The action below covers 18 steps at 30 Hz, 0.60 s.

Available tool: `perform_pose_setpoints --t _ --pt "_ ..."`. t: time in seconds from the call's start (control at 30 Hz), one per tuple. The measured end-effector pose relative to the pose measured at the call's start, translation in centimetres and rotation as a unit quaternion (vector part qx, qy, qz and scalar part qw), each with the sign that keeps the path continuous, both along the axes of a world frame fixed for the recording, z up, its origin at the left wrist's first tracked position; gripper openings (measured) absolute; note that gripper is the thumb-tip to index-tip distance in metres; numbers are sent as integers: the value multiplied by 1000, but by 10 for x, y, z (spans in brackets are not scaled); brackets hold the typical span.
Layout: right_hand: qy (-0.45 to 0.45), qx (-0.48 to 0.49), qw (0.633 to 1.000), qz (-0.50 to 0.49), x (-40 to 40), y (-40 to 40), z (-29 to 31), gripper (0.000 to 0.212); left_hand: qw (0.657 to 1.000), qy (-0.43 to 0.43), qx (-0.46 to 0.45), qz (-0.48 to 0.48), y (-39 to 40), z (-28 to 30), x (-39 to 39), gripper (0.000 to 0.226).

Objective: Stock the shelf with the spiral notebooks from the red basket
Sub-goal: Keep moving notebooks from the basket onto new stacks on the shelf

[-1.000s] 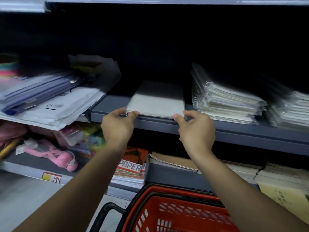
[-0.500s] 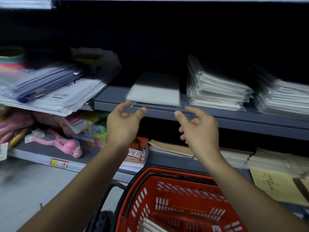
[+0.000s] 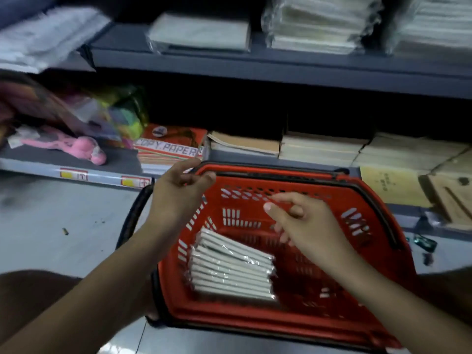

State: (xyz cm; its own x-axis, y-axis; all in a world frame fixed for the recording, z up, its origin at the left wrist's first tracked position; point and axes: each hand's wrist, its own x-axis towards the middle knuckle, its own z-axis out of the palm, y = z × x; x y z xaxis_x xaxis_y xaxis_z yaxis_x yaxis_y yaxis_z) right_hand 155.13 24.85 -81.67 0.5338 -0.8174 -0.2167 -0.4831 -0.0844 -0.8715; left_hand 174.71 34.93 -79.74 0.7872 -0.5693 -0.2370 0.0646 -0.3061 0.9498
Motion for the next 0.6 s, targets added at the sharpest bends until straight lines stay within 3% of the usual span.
perform_pose_setpoints --t 0.17,0.37,0.47,0.6 --pt "54 123 991 3 1 -5 -38 31 995 38 82 -49 -12 -43 -15 29" --pt "153 88 984 12 6 -9 -79 32 967 -51 233 -93 -20 -88 -17 27" --pt "230 98 968 14 -1 -6 -94 37 938 -48 318 -128 -8 -106 -11 11" --pt "238 239 940 -40 -7 15 -117 40 927 2 335 -168 1 -115 -8 28"
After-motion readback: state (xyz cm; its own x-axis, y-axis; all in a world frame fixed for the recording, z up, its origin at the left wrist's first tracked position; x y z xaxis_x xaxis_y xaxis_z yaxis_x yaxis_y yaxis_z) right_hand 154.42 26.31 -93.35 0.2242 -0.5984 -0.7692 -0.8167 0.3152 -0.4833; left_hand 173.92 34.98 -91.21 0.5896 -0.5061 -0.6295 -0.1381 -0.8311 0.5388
